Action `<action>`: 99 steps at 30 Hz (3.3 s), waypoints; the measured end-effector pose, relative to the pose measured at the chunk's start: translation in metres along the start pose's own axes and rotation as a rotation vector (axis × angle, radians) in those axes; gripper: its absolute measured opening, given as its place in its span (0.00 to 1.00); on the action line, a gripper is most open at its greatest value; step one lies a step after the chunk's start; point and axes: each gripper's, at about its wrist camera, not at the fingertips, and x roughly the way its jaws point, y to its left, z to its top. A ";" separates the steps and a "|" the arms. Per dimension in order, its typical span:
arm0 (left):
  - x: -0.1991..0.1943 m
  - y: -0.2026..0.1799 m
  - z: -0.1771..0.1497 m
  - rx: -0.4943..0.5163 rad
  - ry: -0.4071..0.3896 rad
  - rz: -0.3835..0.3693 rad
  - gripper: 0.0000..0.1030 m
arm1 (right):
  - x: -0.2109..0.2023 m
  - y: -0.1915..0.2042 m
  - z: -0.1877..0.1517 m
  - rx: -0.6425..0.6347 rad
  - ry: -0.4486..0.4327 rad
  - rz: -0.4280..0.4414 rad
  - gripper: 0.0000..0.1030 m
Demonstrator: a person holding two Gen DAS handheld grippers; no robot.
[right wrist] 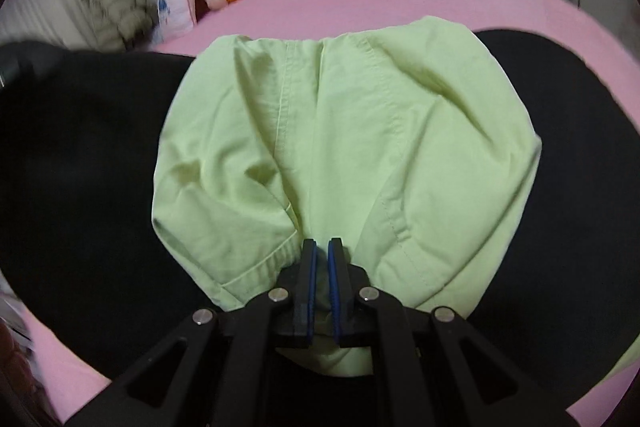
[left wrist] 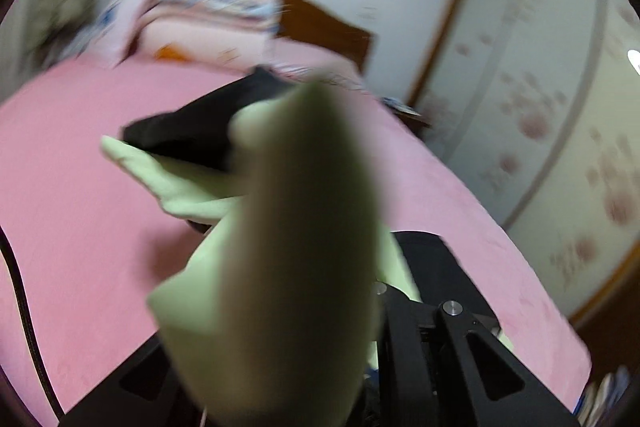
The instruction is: Fold large clothes
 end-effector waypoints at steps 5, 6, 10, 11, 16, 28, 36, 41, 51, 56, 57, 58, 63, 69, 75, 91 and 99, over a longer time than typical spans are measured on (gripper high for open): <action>0.028 -0.081 0.004 0.244 0.046 -0.146 0.09 | -0.016 -0.036 -0.010 0.186 -0.040 0.135 0.06; 0.037 -0.096 0.001 0.295 0.070 -0.162 0.09 | -0.021 -0.043 -0.014 0.230 -0.051 0.161 0.06; 0.073 -0.142 -0.021 0.396 0.182 -0.215 0.09 | -0.050 -0.073 -0.040 0.382 -0.070 0.226 0.06; 0.086 -0.150 -0.028 0.406 0.218 -0.223 0.09 | -0.057 -0.079 -0.047 0.402 -0.067 0.224 0.06; 0.141 -0.176 -0.066 0.417 0.378 -0.205 0.11 | -0.103 -0.113 -0.080 0.406 -0.007 0.108 0.06; 0.152 -0.190 -0.067 0.287 0.512 -0.258 0.61 | -0.179 -0.178 -0.052 0.396 -0.035 -0.177 0.41; 0.087 -0.153 -0.024 0.092 0.360 -0.174 0.74 | -0.227 -0.171 -0.013 0.344 -0.147 -0.086 0.74; 0.099 -0.099 -0.038 0.059 0.400 0.130 0.73 | -0.194 -0.158 0.015 0.212 -0.012 -0.084 0.80; 0.113 -0.045 -0.065 -0.051 0.407 0.211 0.73 | -0.100 -0.165 0.047 0.107 0.228 -0.149 0.23; 0.119 -0.061 -0.063 -0.013 0.394 0.186 0.73 | -0.132 -0.164 0.047 0.051 0.082 -0.111 0.10; 0.115 -0.064 -0.064 -0.009 0.392 0.174 0.73 | -0.140 -0.165 0.043 0.057 0.057 -0.107 0.10; 0.116 -0.068 -0.065 -0.003 0.389 0.159 0.73 | -0.153 -0.166 0.039 0.070 0.013 -0.100 0.10; 0.117 -0.087 -0.074 0.045 0.394 0.118 0.73 | -0.159 -0.186 0.015 0.128 -0.060 -0.161 0.09; 0.128 -0.113 -0.099 0.263 0.363 0.206 0.76 | -0.119 -0.216 -0.010 0.121 -0.028 -0.247 0.10; 0.129 -0.112 -0.088 0.182 0.400 0.172 0.77 | -0.149 -0.200 0.002 0.067 -0.114 -0.317 0.10; 0.137 -0.107 -0.076 0.144 0.473 0.143 0.85 | -0.141 -0.193 0.010 0.002 0.008 -0.388 0.22; 0.112 -0.131 -0.018 0.138 0.337 0.097 0.85 | -0.170 -0.150 0.056 -0.044 -0.086 -0.344 0.30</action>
